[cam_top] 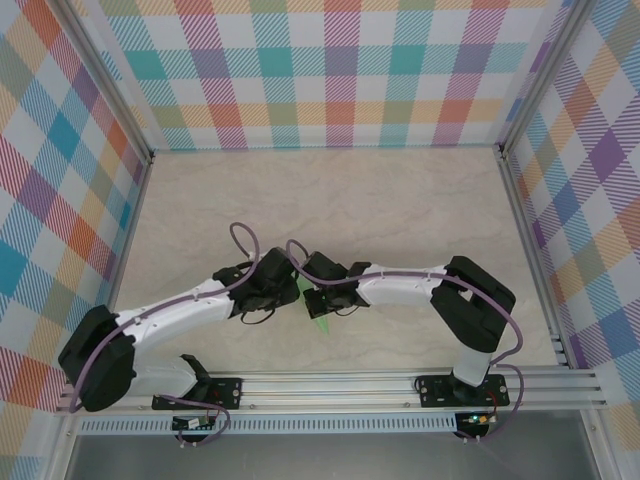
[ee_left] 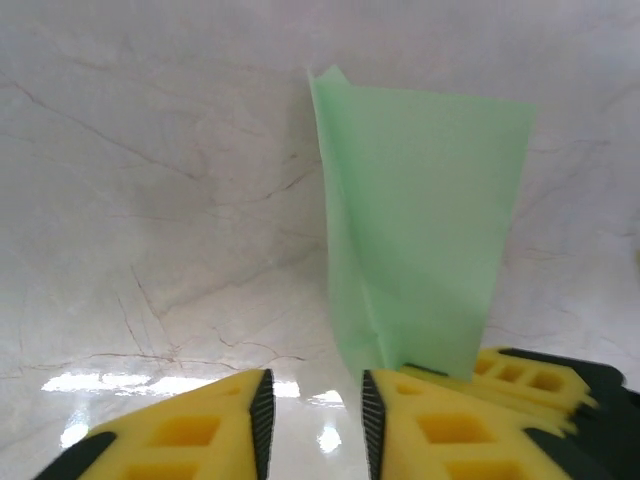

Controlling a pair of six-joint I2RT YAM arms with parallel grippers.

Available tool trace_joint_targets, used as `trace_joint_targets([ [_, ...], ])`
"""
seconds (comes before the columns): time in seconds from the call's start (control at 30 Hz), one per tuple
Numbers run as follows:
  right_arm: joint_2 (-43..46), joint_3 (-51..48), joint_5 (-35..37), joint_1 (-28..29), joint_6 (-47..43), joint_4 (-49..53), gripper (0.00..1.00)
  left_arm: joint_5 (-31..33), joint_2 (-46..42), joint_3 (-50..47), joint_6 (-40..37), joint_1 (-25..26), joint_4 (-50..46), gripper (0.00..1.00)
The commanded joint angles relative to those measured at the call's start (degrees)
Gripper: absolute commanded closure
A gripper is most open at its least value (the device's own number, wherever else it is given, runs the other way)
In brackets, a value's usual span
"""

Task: Fold a paper plane with a square sheet of paper (pick it up from the middle)
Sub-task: Move the paper plane to the center of the table.

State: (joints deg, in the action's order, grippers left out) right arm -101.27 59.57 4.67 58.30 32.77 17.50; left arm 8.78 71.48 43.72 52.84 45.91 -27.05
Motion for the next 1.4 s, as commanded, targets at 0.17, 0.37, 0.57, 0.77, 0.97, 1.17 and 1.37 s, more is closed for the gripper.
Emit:
trace_joint_targets([
  [0.17, 2.4, 4.3, 12.6, -5.6, 7.6, 12.5, 0.93, 9.7, -11.0, -2.4, 3.2, -1.2, -7.6, 0.51],
  [0.37, -4.3, 10.2, 9.5, -10.1, 6.7, 13.9, 0.91, 10.8, -16.6, -6.2, 4.6, -1.8, -7.9, 0.5],
  [0.57, -10.0, 14.0, 9.0, -11.1, 6.6, 15.7, 0.89, 11.0, -18.4, -7.4, 4.8, -2.4, -8.0, 0.5],
  [0.77, -12.3, 13.7, 7.6, -11.1, 6.2, 15.2, 0.81, 10.8, -18.4, -7.8, 4.5, -2.7, -7.9, 0.5],
  [0.97, -15.7, 15.9, 8.0, -11.1, 6.3, 18.9, 0.79, 10.6, -18.3, -8.0, 4.4, -2.8, -7.3, 0.5],
  [1.17, -18.5, 19.6, 9.2, -10.8, 6.9, 23.8, 0.79, 11.0, -17.8, -7.7, 3.7, -2.9, -7.5, 0.49],
  [1.37, -13.1, 24.4, 11.4, -11.2, 2.7, 28.8, 0.7, 15.2, -18.4, -5.6, 0.2, -3.1, -11.3, 0.49],
])
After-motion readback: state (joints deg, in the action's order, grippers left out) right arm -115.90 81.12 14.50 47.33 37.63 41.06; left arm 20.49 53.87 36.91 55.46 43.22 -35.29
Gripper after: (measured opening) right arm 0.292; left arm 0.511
